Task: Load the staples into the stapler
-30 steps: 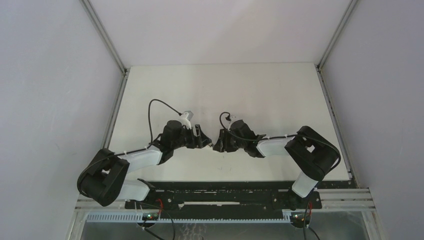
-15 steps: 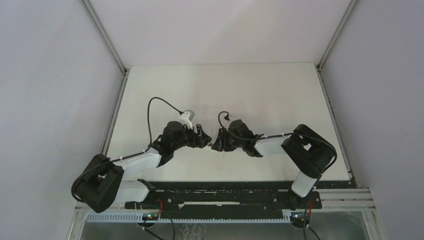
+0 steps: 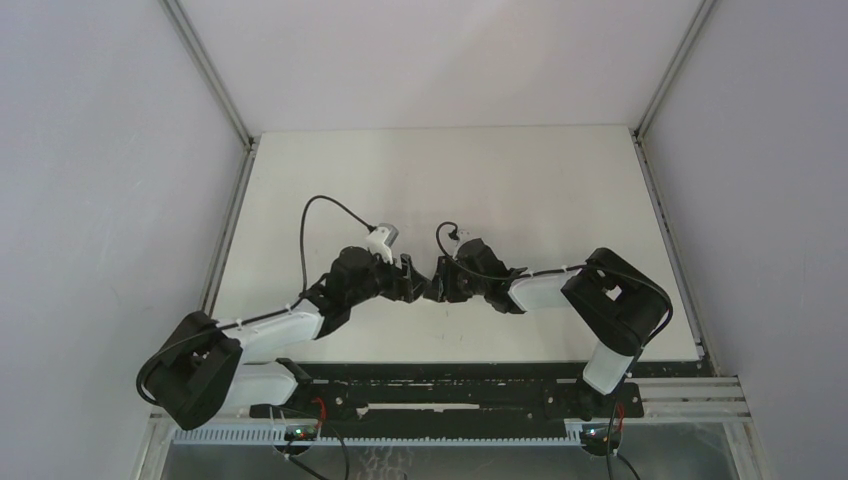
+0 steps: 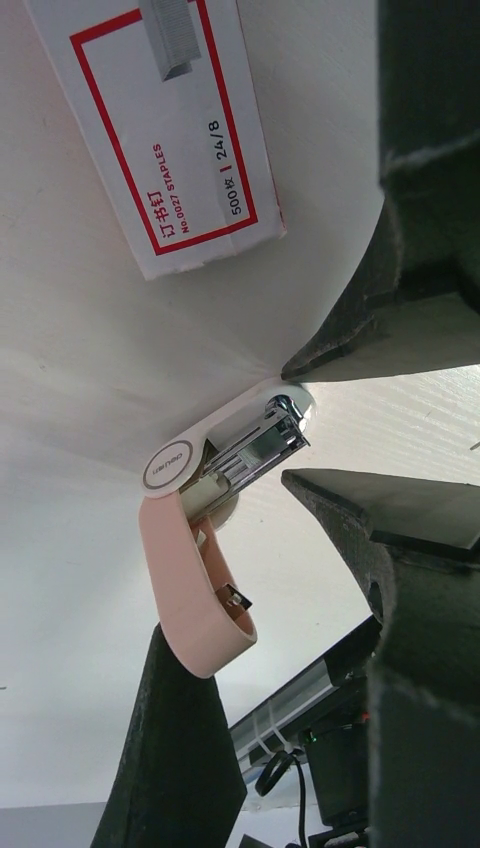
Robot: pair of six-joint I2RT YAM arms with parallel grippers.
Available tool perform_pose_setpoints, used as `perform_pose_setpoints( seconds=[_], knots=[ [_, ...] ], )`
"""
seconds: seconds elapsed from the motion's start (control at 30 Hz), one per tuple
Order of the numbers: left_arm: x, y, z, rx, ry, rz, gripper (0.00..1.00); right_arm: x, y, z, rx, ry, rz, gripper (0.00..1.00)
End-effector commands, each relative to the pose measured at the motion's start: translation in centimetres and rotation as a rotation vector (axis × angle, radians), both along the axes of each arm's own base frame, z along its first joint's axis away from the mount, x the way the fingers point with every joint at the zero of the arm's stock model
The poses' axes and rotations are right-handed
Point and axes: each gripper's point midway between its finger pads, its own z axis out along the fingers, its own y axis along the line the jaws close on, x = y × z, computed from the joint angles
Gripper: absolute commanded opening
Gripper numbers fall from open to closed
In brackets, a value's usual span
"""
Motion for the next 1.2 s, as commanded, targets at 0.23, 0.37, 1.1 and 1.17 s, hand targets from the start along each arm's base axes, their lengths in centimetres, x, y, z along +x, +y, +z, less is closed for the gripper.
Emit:
perform_pose_setpoints(
  seconds=[0.23, 0.37, 1.1, 1.17],
  knots=[
    [-0.1, -0.8, 2.2, -0.060, -0.080, -0.033, 0.76, 0.8, 0.2, 2.0, -0.012, -0.101, 0.031, 0.39],
    [-0.3, -1.6, 1.9, -0.080, -0.058, -0.070, 0.76, 0.7, 0.5, 1.8, -0.003, -0.097, 0.044, 0.39],
    [0.8, -0.3, 1.5, 0.045, -0.134, -0.073, 0.77, 0.1, -3.0, 5.9, -0.070, -0.244, 0.117, 0.50],
    [0.7, 0.1, 1.0, 0.088, -0.163, -0.093, 0.77, -0.2, -3.9, 6.6, -0.052, -0.264, 0.134, 0.53]
  ],
)
